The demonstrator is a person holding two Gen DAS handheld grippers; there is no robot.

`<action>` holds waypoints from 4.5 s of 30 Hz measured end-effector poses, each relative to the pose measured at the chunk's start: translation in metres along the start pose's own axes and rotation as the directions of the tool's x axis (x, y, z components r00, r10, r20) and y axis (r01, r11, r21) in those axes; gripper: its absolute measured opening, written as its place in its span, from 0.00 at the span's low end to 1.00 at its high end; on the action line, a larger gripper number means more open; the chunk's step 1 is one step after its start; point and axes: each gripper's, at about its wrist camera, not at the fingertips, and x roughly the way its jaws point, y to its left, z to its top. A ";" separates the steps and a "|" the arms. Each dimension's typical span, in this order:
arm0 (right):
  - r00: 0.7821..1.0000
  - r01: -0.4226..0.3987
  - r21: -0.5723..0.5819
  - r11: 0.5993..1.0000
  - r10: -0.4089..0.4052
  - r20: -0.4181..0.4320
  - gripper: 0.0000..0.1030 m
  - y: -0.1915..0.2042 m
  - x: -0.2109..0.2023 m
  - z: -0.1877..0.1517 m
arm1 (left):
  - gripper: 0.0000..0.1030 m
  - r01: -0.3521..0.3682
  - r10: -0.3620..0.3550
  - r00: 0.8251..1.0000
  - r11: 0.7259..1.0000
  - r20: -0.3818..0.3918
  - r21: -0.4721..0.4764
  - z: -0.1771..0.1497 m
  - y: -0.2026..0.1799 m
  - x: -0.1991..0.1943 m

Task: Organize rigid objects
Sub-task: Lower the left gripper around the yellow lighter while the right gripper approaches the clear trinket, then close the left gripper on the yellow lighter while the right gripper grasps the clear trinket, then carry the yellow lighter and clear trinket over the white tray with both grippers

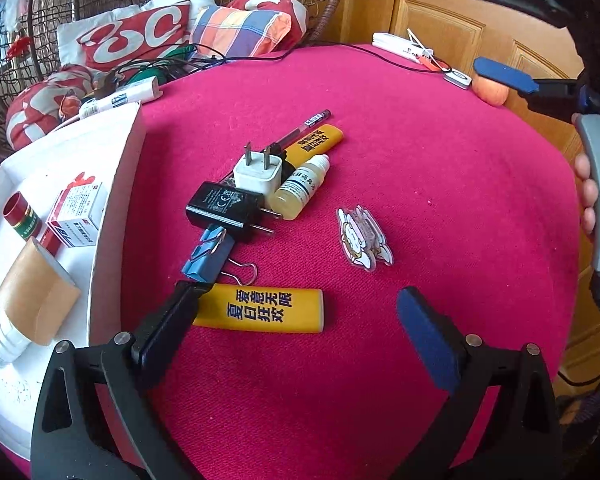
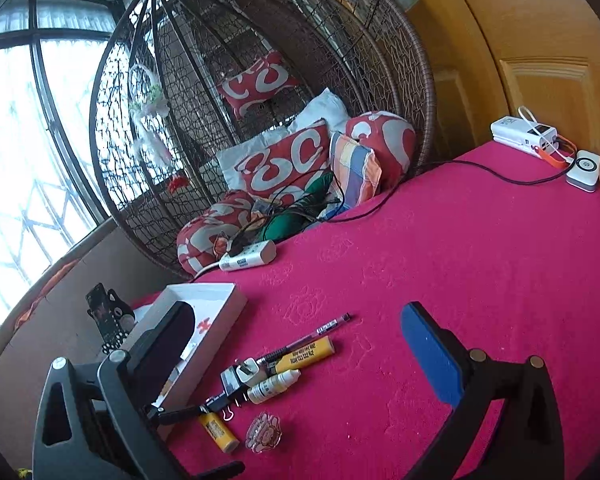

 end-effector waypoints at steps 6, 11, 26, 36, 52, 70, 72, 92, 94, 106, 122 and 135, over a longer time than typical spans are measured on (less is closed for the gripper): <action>0.998 -0.009 0.003 1.000 0.009 -0.061 1.00 0.000 0.010 -0.011 | 0.98 -0.019 0.021 0.999 0.997 0.028 -0.079 0.004 0.018 -0.005; 0.998 -0.013 0.019 1.000 0.014 -0.061 1.00 -0.005 0.009 -0.012 | 0.98 -0.037 0.037 0.999 0.998 0.008 -0.057 0.009 0.017 0.001; 0.998 -0.020 0.099 0.995 0.027 -0.063 1.00 -0.021 0.010 -0.015 | 0.98 0.031 -0.033 0.997 0.999 -0.069 -0.028 0.014 0.010 0.008; 0.998 -0.016 0.119 0.993 0.022 -0.053 1.00 -0.028 0.009 -0.015 | 0.98 0.035 -0.041 0.997 0.995 -0.061 -0.093 0.009 0.010 -0.004; 0.970 -0.013 -0.089 0.996 -0.009 -0.242 1.00 0.009 0.036 -0.040 | 0.79 0.001 -0.001 0.999 1.000 -0.037 -0.006 -0.007 -0.003 0.003; 0.898 -0.020 -0.373 0.928 -0.148 -0.415 0.15 0.055 0.079 -0.090 | 0.79 0.034 -0.033 0.999 0.998 0.027 -0.044 -0.017 -0.004 -0.025; 0.905 -0.026 -0.370 0.929 -0.136 -0.403 0.15 0.055 0.075 -0.087 | 0.79 0.035 -0.033 0.998 0.998 0.048 -0.044 -0.015 -0.003 -0.030; 0.956 -0.060 -0.251 0.966 -0.017 -0.291 0.15 0.057 0.043 -0.047 | 0.79 0.016 0.006 0.974 0.995 0.225 -0.097 -0.002 0.018 -0.082; 0.957 -0.066 -0.250 0.966 -0.009 -0.290 0.15 0.058 0.043 -0.045 | 0.79 0.007 0.019 0.972 0.994 0.236 -0.109 -0.003 0.022 -0.086; 0.960 -0.102 -0.273 0.957 0.023 -0.278 0.15 0.073 0.044 -0.032 | 0.79 -0.024 0.075 0.957 0.983 0.280 -0.181 -0.007 0.049 -0.102; 0.955 -0.145 -0.293 0.945 0.056 -0.291 0.15 0.092 0.052 -0.024 | 0.79 -0.064 0.146 0.939 0.964 0.312 -0.260 -0.016 0.076 -0.119; 0.932 -0.252 -0.346 0.904 0.131 -0.337 0.15 0.146 0.085 -0.013 | 0.79 -0.156 0.293 0.903 0.904 0.315 -0.397 -0.034 0.132 -0.144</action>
